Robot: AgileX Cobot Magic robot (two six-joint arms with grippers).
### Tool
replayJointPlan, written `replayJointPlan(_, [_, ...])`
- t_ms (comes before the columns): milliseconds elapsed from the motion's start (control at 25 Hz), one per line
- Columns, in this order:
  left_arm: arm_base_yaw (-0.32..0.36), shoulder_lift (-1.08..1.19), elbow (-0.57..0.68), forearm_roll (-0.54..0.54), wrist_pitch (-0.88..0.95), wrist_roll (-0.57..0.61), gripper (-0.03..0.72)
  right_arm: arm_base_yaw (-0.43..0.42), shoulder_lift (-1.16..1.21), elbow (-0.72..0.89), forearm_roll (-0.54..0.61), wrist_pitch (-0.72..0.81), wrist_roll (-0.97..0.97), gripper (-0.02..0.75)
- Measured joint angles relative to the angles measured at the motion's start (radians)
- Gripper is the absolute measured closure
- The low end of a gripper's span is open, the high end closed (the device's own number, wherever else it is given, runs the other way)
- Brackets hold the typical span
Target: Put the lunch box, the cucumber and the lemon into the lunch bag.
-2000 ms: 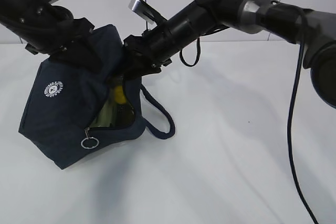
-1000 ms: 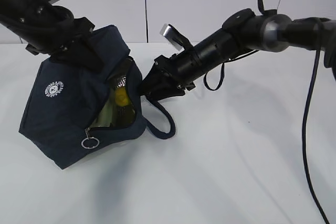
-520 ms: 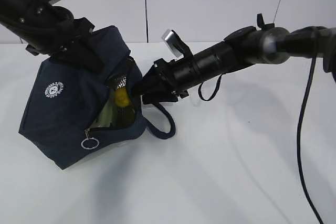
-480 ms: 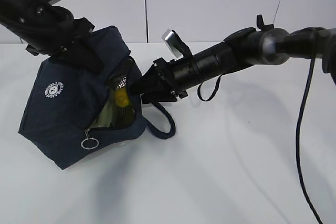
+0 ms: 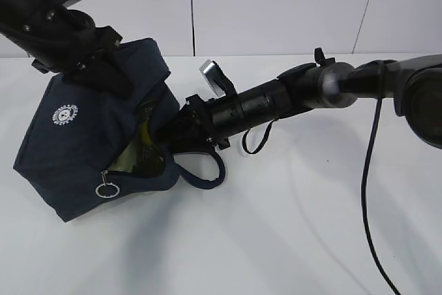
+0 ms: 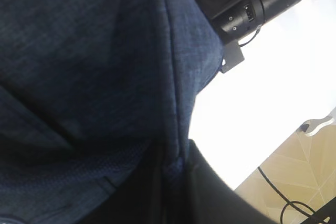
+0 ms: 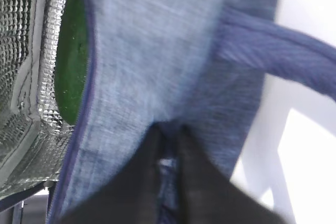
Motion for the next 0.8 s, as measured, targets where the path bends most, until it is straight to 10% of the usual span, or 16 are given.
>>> replayJointPlan(320, [0.000, 0.000, 0.000, 0.002, 0.000, 0.000, 0.673, 0.000, 0.000, 0.000, 0.002, -0.001, -0.002, 0.729])
replayJointPlan(800, [0.000, 0.000, 0.000, -0.001, 0.000, 0.000, 0.673, -0.029, -0.044, 0.004, -0.020, -0.002, -0.004, 0.738])
